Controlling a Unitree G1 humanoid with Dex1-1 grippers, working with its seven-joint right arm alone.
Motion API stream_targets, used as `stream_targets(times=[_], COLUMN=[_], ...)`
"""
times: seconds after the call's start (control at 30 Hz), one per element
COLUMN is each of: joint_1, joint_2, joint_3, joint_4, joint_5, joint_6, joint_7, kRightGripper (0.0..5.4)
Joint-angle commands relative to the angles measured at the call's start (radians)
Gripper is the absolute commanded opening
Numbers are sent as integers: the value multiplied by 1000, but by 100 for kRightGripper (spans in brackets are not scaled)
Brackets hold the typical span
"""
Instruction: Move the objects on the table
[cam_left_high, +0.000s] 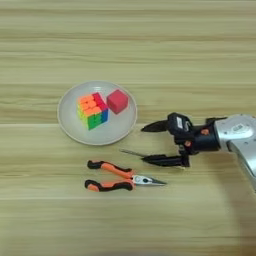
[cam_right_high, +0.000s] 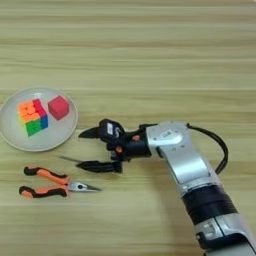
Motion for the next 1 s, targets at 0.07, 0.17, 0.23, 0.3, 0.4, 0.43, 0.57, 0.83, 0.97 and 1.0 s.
stream_targets(times=[0.07,0.17,0.23,0.3,0.4,0.43,0.57,0.83,0.97,1.0], joint_1=[-80,-86,-81,-79,-82,-83,-82,-102,-111,-113], joint_2=[-19,-6,1,8,31,39,62,99,126,131], joint_3=[-68,-68,-71,-76,-84,-84,-79,-58,-47,-44], joint_4=[-65,-71,-100,-128,-171,-187,-258,-283,-285,-287], joint_5=[60,53,62,72,84,87,101,89,86,86], joint_6=[25,43,61,87,145,166,244,327,348,352], joint_7=[-54,-81,-96,-112,-159,-178,-229,-305,-344,-351], kRightGripper=[446,479,493,516,537,537,537,537,537,537])
